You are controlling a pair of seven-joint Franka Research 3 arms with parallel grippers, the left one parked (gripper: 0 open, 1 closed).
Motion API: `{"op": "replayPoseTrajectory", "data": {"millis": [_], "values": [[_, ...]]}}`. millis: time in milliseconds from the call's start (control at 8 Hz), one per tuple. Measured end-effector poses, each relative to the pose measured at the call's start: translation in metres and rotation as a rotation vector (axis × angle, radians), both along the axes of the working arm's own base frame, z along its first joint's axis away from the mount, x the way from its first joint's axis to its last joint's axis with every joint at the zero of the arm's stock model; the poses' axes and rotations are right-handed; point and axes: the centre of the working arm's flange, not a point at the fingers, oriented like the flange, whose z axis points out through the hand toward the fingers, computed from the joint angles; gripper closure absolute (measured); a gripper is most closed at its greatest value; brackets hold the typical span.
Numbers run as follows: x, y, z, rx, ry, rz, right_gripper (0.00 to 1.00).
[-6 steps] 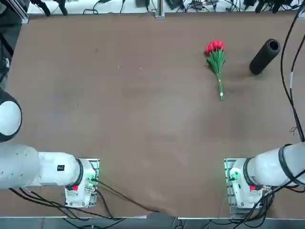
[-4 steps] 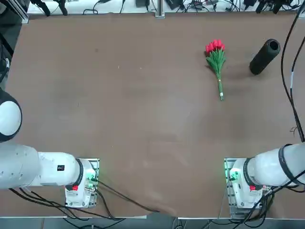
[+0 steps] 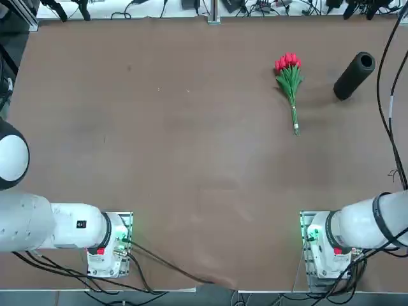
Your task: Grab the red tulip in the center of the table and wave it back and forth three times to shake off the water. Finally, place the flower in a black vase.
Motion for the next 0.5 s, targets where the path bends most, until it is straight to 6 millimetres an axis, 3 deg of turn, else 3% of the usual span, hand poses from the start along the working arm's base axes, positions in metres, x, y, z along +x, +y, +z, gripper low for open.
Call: {"op": "replayPoseTrajectory", "data": {"millis": [500], "values": [[-0.004,0.001,-0.041,-0.002,0.202,0.002,0.00]]}}
